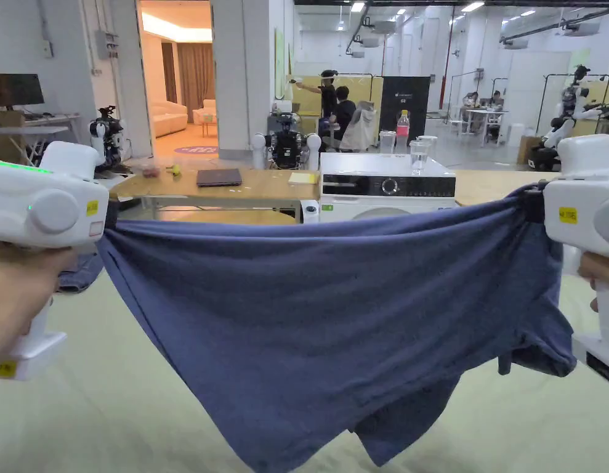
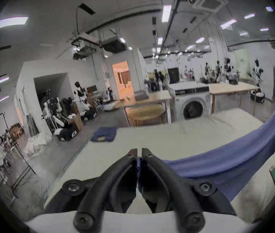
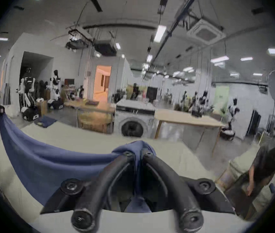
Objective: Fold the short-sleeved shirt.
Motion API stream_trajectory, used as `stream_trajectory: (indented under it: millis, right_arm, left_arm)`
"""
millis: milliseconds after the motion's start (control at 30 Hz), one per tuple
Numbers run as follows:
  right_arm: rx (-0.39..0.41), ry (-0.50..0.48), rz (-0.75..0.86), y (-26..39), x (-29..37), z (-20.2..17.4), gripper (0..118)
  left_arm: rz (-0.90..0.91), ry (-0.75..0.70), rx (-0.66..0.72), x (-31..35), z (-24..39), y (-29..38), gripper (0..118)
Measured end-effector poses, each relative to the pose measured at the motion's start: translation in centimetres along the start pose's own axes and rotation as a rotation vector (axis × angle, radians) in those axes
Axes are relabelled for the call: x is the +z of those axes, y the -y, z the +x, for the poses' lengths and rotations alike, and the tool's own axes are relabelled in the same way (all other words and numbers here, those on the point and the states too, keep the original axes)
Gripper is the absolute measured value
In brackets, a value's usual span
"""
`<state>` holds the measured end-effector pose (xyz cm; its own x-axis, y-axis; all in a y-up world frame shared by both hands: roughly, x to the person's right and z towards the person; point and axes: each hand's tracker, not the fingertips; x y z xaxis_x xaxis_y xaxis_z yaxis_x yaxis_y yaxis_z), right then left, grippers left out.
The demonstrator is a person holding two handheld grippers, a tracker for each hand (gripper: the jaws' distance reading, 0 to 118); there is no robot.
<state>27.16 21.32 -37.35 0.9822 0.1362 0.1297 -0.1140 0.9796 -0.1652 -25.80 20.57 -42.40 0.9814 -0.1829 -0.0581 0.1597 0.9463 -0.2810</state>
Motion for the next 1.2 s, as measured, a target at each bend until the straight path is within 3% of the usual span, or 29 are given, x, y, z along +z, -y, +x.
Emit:
stream_trajectory:
  millis: [200,367,567,700,867,1033,1200]
  right_arm:
    - [0.021,0.041,0.079,-6.4,-1.2,0.5,3]
    - [0.04,0.051,0.073,-5.3,-3.6,0.0,3]
    - [0.004,0.068,-0.009,3.1,-7.6,-1.5,3]
    - [-0.017,0.083,-0.032,8.9,-7.3,-1.9,3]
    - [-0.045,0.048,-0.073,14.5,-3.7,-0.3,3]
    - [0.004,-0.012,-0.181,22.5,2.9,0.1,3]
    - [0.072,-0.07,-0.381,33.8,9.0,-2.5,3]
  left_arm:
    - [0.108,-0.029,0.008,-0.9,0.3,-6.6,0]
    - [0.103,-0.044,0.007,-3.6,1.1,-6.6,0]
    - [0.004,-0.035,0.062,-8.4,3.2,1.4,0]
    - [-0.023,-0.017,0.102,-8.2,3.9,6.7,0]
    - [-0.052,0.037,0.016,-3.8,3.9,11.0,0]
    - [-0.183,0.119,0.026,1.6,3.0,19.1,0]
    - [-0.367,0.134,0.121,4.5,2.8,30.7,0]
